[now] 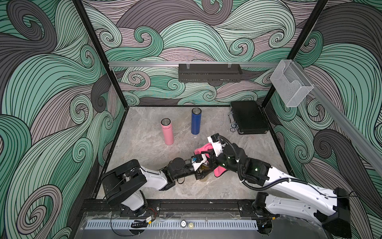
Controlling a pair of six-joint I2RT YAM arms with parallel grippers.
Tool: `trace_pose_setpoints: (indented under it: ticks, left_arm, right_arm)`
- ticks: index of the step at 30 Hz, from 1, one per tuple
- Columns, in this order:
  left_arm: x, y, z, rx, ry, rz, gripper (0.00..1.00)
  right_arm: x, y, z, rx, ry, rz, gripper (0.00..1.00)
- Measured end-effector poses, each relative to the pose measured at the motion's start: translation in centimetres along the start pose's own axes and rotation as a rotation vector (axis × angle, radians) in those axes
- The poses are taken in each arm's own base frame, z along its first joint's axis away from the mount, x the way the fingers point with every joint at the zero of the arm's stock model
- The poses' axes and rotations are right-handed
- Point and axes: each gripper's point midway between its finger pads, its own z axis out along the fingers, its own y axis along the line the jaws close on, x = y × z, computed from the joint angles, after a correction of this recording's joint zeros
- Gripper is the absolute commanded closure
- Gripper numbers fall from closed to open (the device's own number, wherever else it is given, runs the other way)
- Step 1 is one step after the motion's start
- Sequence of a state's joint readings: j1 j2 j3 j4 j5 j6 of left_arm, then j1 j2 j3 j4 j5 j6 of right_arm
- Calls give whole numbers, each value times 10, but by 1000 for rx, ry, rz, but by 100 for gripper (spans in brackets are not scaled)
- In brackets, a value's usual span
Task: Wipe the surface of the thermos
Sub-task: Wipe the dirt from the surface of the thermos.
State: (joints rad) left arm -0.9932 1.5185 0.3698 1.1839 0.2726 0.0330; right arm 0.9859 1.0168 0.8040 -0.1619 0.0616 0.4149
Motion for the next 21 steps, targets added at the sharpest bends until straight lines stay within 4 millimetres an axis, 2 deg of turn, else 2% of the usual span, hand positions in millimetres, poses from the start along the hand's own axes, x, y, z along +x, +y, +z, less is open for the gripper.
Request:
trace_pose_setpoints:
  ticks: [7, 11, 17, 21]
  left_arm:
    - [-1, -3, 0, 13, -3, 34, 100]
    - [-1, -6, 0, 28, -5, 40, 100]
    - [-1, -5, 0, 25, -3, 34, 100]
    - [0, -2, -2, 17, -5, 12, 100]
  right_arm:
    - [8, -5, -25, -26, -31, 24, 100]
    - [18, 6, -36, -46, -20, -4, 100]
    - [21, 26, -26, -70, 22, -46, 100]
    - [19, 25, -21, -44, 34, -53, 100]
